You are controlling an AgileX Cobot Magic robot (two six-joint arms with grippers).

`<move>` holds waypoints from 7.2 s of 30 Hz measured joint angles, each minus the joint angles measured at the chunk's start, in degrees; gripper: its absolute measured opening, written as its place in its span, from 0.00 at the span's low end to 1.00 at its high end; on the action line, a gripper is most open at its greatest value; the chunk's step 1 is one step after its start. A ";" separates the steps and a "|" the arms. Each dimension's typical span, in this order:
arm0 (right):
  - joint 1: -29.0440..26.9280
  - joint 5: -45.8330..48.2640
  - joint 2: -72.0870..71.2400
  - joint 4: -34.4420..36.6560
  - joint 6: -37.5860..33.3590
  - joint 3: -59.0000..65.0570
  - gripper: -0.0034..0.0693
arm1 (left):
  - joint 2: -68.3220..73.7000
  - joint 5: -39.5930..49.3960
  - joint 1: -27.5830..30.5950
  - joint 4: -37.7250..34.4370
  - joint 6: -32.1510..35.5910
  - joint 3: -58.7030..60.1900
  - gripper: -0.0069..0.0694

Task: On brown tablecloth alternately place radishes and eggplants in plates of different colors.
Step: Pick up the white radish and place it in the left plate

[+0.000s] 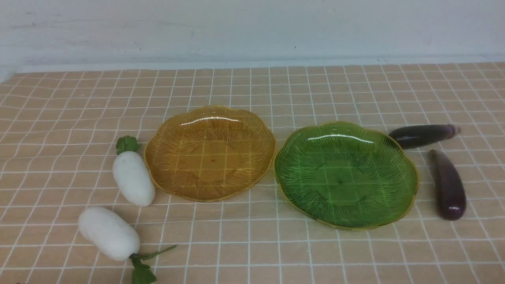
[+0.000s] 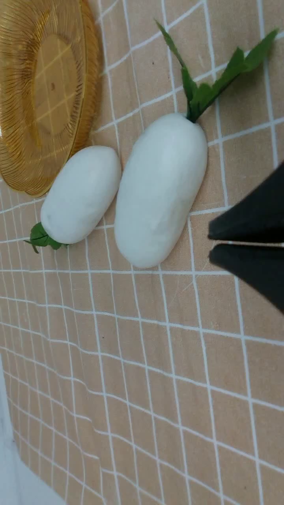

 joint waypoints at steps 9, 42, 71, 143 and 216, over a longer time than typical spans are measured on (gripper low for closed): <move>0.00 0.00 0.00 0.00 0.00 0.00 0.03 | 0.00 -1.48 0.00 -0.26 -0.61 0.06 0.09; 0.00 -14.47 0.00 20.27 10.79 0.10 0.03 | 46.39 24.92 0.00 -17.47 -6.33 -42.55 0.09; 0.00 26.78 33.21 34.15 -15.05 -37.85 0.03 | 82.65 16.90 3.72 -21.38 -6.65 -51.45 0.45; 0.00 26.46 33.92 37.79 -20.97 -36.57 0.03 | 115.96 46.42 6.79 -16.36 -10.60 -101.00 0.13; -5.51 39.45 84.65 6.93 4.48 -71.11 0.13 | 115.00 49.41 -7.77 -10.64 -0.74 -123.58 0.12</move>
